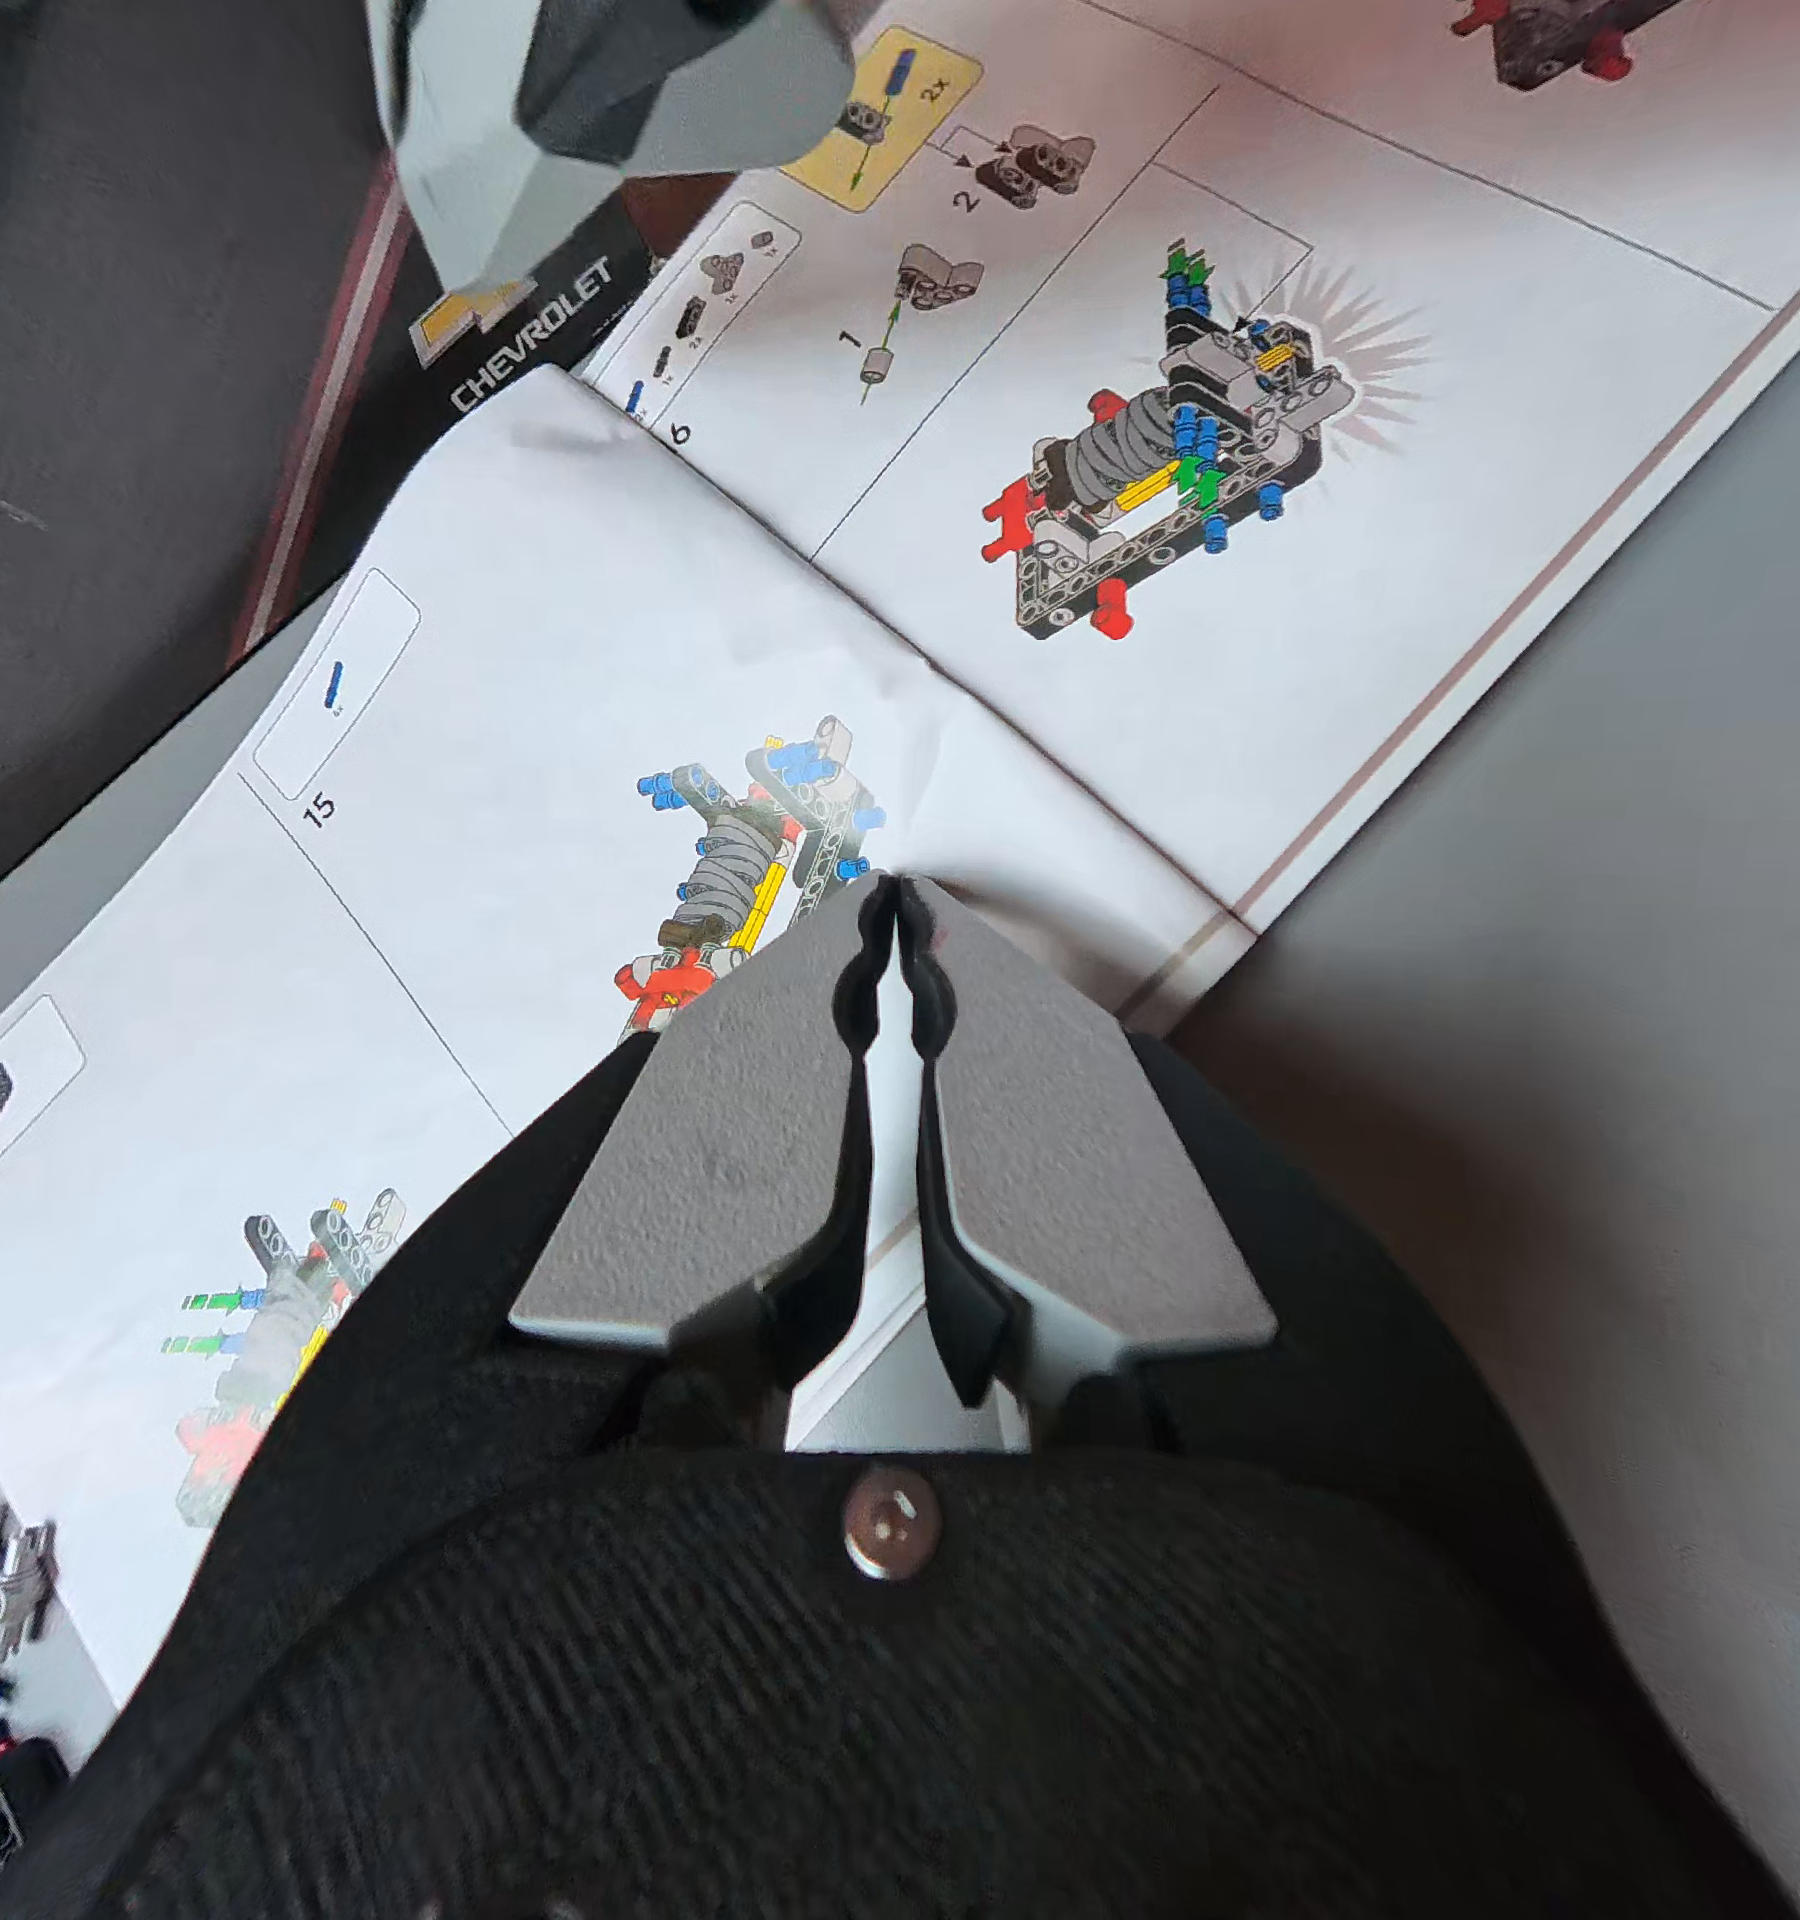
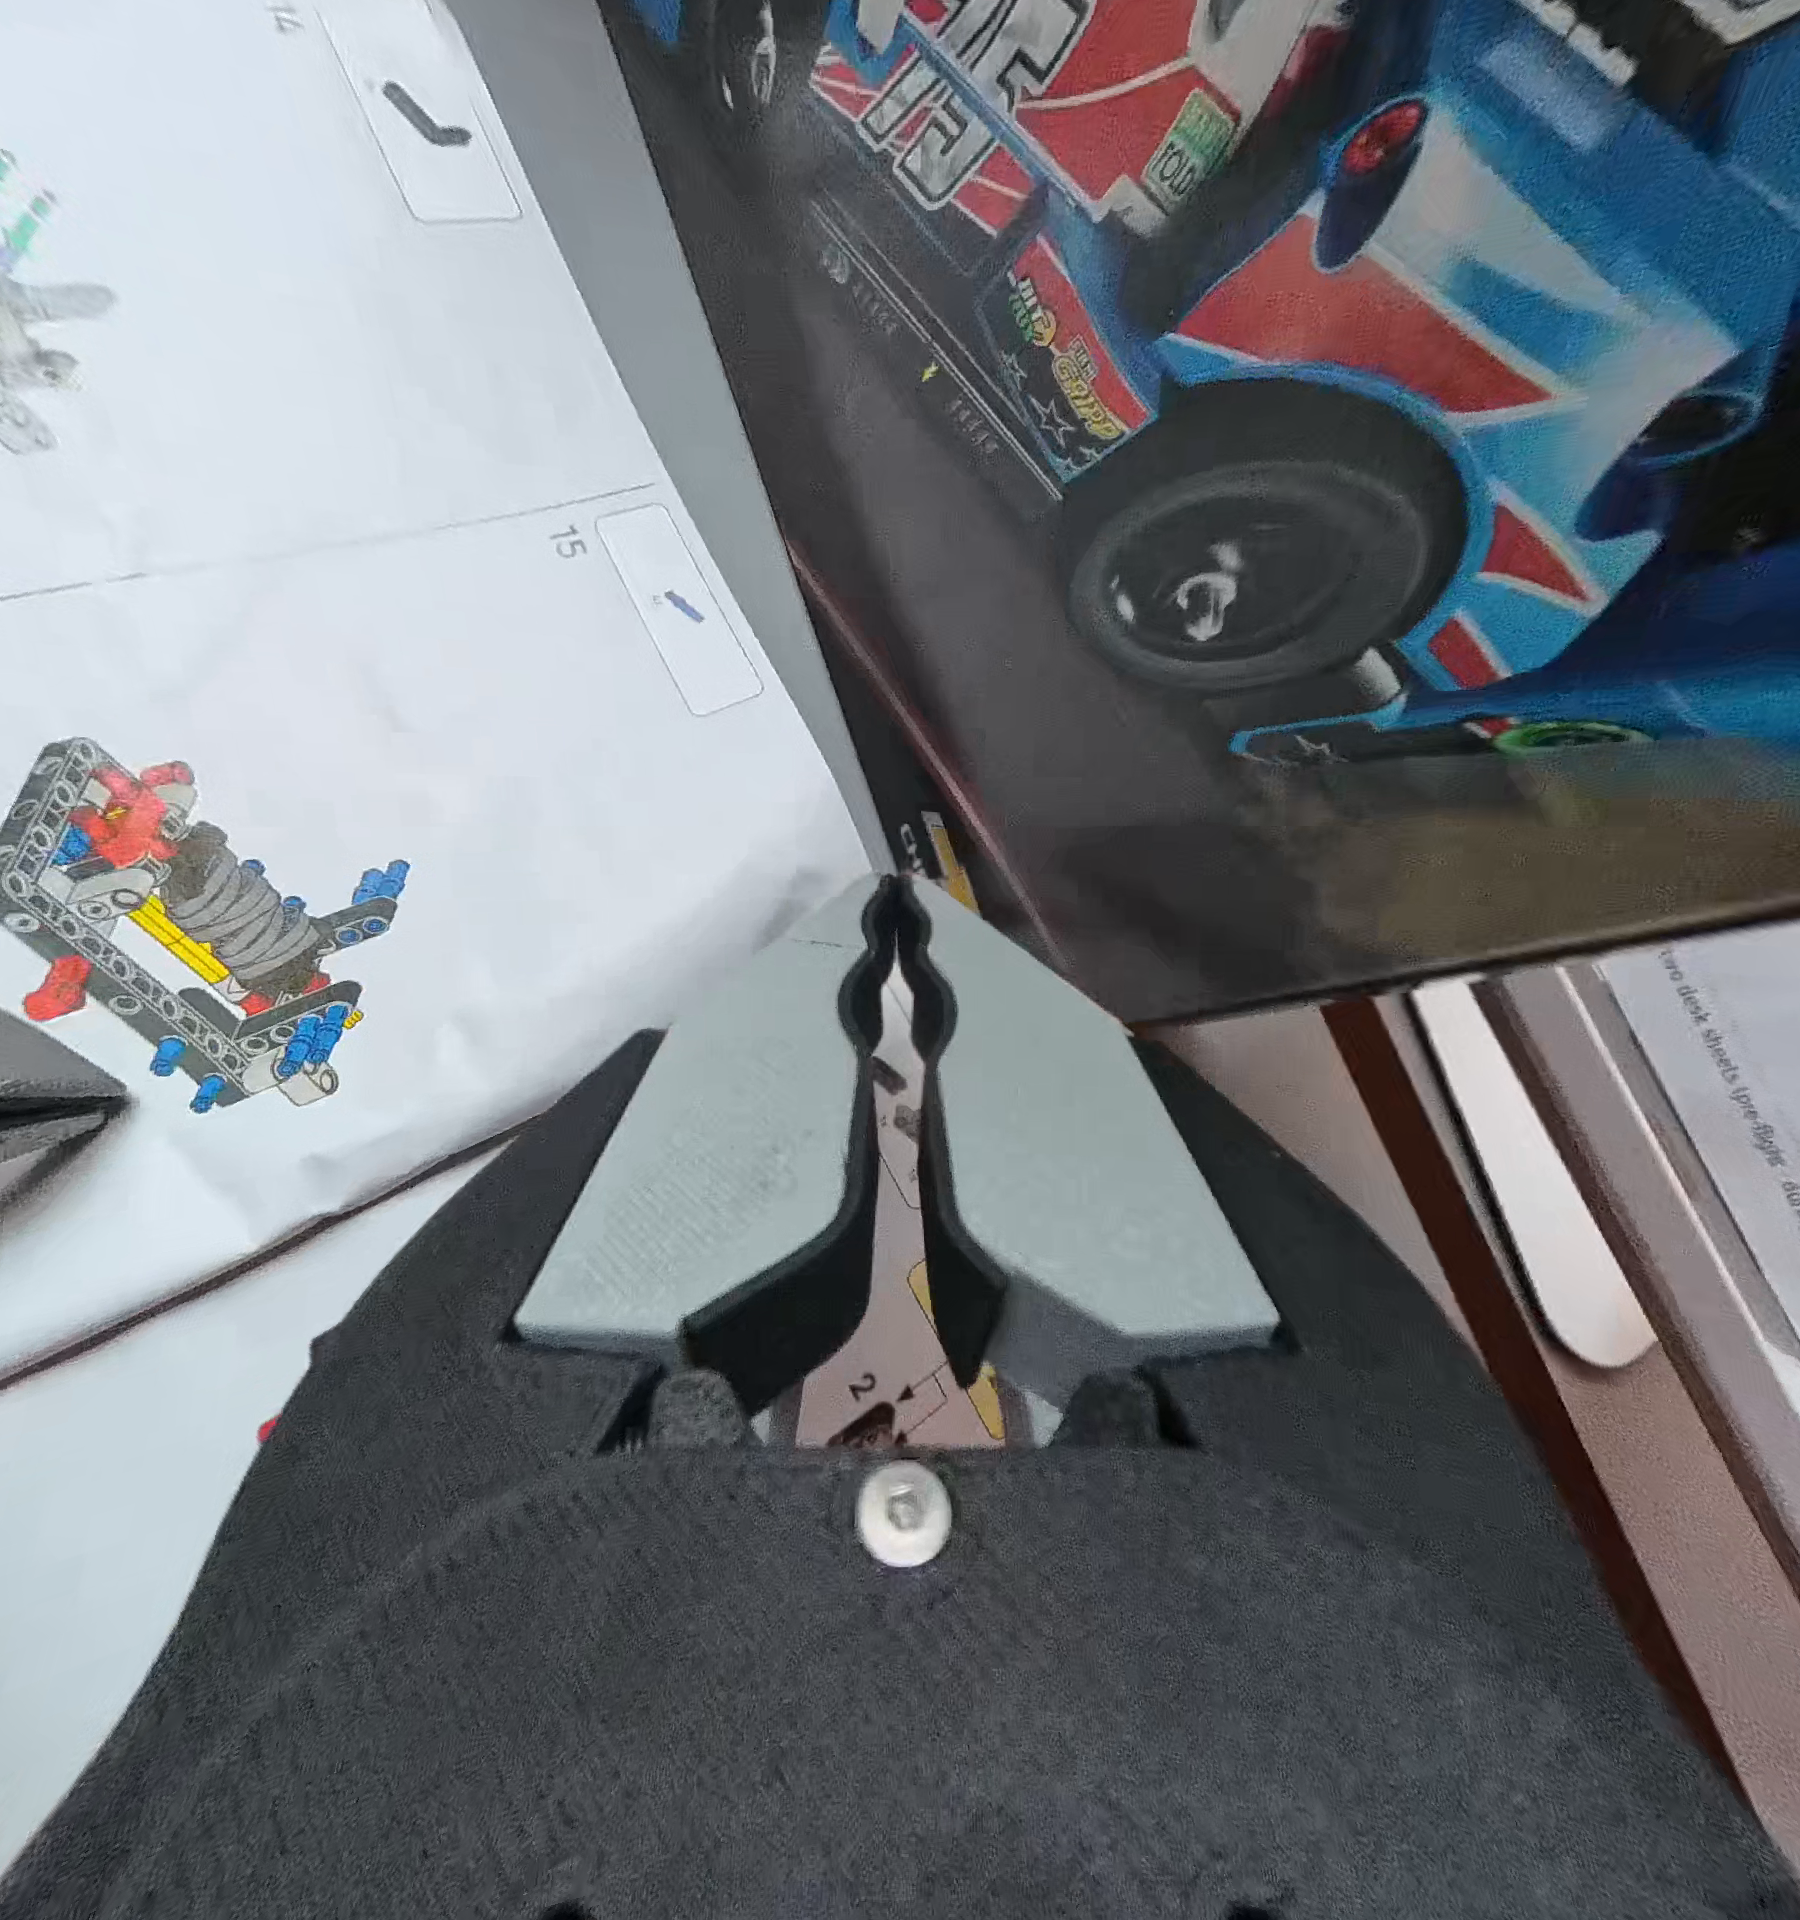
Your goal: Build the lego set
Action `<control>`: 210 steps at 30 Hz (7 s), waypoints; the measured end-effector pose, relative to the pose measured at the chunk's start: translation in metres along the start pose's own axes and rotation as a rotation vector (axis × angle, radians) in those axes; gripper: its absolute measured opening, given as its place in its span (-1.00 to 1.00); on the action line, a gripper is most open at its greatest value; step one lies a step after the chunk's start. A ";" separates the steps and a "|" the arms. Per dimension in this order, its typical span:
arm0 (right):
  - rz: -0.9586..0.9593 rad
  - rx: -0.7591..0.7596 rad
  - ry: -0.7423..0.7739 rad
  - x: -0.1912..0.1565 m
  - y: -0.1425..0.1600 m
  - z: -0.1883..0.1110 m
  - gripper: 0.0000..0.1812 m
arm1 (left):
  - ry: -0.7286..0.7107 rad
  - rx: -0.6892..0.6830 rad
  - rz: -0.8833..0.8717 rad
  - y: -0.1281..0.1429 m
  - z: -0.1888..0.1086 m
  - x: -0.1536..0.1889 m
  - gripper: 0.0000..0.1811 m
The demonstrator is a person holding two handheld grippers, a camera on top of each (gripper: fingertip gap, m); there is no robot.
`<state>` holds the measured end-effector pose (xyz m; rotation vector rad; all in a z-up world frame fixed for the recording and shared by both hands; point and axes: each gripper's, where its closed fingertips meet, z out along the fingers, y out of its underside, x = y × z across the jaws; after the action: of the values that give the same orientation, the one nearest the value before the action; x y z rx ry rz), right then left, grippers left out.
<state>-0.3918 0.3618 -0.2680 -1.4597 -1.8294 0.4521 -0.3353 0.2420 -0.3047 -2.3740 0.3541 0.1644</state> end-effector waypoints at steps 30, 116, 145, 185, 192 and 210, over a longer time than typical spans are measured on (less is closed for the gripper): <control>-0.139 0.156 -0.289 -0.096 0.031 -0.033 -1.00 | 0.065 0.042 0.091 -0.022 0.005 0.026 -1.00; 0.104 -0.072 -0.352 -0.156 0.039 -0.072 -1.00 | -0.232 0.030 0.028 -0.032 0.040 -0.074 -1.00; 0.157 0.198 -0.089 -0.085 0.135 -0.206 -1.00 | 0.463 0.112 -0.095 0.034 -0.138 0.123 -0.63; 0.160 0.501 -0.064 -0.090 0.128 -0.258 -0.23 | -0.074 0.171 -0.312 0.119 -0.164 0.028 -0.57; 0.200 0.304 -0.282 -0.149 0.181 -0.276 -0.29 | 0.098 0.270 -0.217 0.086 -0.153 0.084 -0.61; 0.113 0.068 -0.472 -0.187 0.193 -0.234 -0.37 | 0.036 0.186 0.240 0.119 -0.140 0.076 -0.76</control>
<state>-0.0756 0.2021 -0.3033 -1.5033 -2.0680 0.9732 -0.2953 0.0471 -0.2952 -2.1482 0.6439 0.1918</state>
